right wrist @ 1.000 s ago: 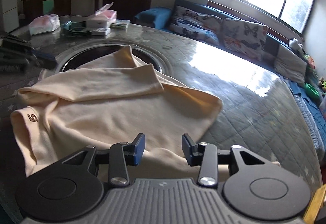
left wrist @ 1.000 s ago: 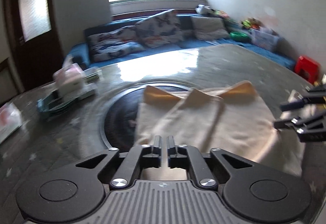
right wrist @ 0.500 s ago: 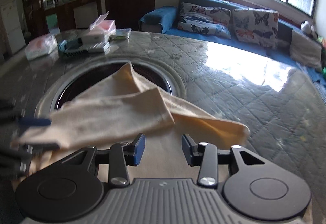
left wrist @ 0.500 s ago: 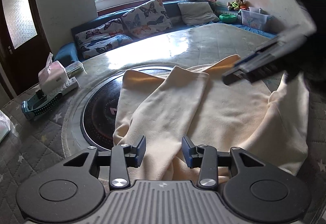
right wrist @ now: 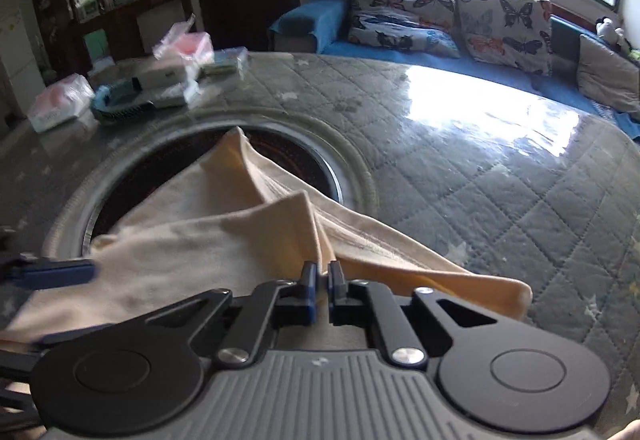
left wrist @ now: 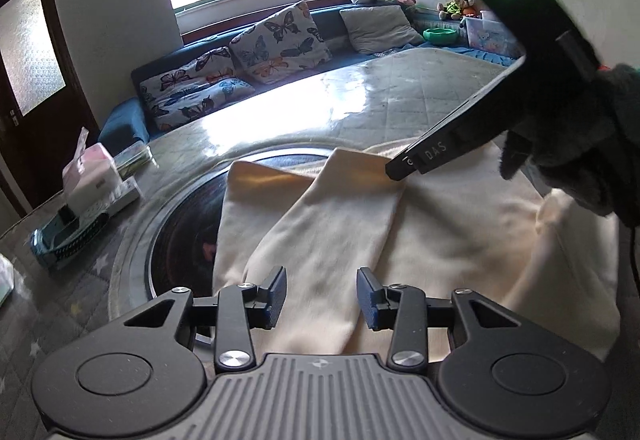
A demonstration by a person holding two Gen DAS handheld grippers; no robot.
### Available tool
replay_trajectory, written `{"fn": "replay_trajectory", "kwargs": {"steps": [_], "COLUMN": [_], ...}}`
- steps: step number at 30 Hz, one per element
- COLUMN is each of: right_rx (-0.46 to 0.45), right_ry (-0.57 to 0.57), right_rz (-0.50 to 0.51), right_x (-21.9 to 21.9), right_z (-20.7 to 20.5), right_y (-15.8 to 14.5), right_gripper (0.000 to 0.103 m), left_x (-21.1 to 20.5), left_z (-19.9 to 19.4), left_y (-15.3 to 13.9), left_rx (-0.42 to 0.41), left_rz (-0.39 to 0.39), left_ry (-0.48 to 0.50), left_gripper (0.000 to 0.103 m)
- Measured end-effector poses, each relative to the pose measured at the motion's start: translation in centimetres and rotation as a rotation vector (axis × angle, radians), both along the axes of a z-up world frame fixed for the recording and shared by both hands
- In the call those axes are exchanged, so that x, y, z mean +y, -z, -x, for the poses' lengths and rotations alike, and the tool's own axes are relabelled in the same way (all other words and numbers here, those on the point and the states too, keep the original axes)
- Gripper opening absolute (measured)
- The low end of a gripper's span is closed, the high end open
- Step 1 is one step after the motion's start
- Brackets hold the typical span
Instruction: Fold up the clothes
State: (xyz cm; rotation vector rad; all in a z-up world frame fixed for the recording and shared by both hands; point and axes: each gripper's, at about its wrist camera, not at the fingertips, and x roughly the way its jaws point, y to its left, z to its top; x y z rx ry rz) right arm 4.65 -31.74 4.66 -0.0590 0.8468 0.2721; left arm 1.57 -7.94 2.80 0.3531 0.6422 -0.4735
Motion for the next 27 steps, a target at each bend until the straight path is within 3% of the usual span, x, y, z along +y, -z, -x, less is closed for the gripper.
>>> {"fn": "replay_trajectory", "kwargs": {"steps": [7,15,19,20,24,27], "right_rx": [-0.027,-0.044,-0.028,-0.030,-0.070,-0.095], "right_ry": [-0.066,-0.137,-0.166,-0.175,-0.173,-0.164], "right_rz": [-0.121,-0.194,-0.226,-0.230,-0.241,-0.199], "right_x": [0.4,1.8,2.5,2.7,2.4,1.9], "right_z": [1.1,2.1,2.6,2.7,3.6,4.5], "right_y": [-3.9,-6.4,-6.4,-6.4,-7.1,-7.5], "right_gripper": [0.004,0.004,0.004,0.004,0.014,0.015], "left_x": [-2.9,-3.2,-2.2,-1.9,0.5,3.7], "left_z": [-1.7,-3.8,-4.0,-3.9,-3.6,-3.3], "left_y": [0.4,0.2,0.0,-0.1,-0.9,-2.1], "left_rx": [-0.013,-0.006,-0.021,-0.025,-0.045,-0.073], "left_rz": [0.024,0.098,0.137,0.152,0.209,0.238], "left_ry": [0.021,-0.090,-0.102,-0.105,-0.157,-0.237], "left_gripper": [0.049,0.048,0.012,0.007,0.005,0.005]}}
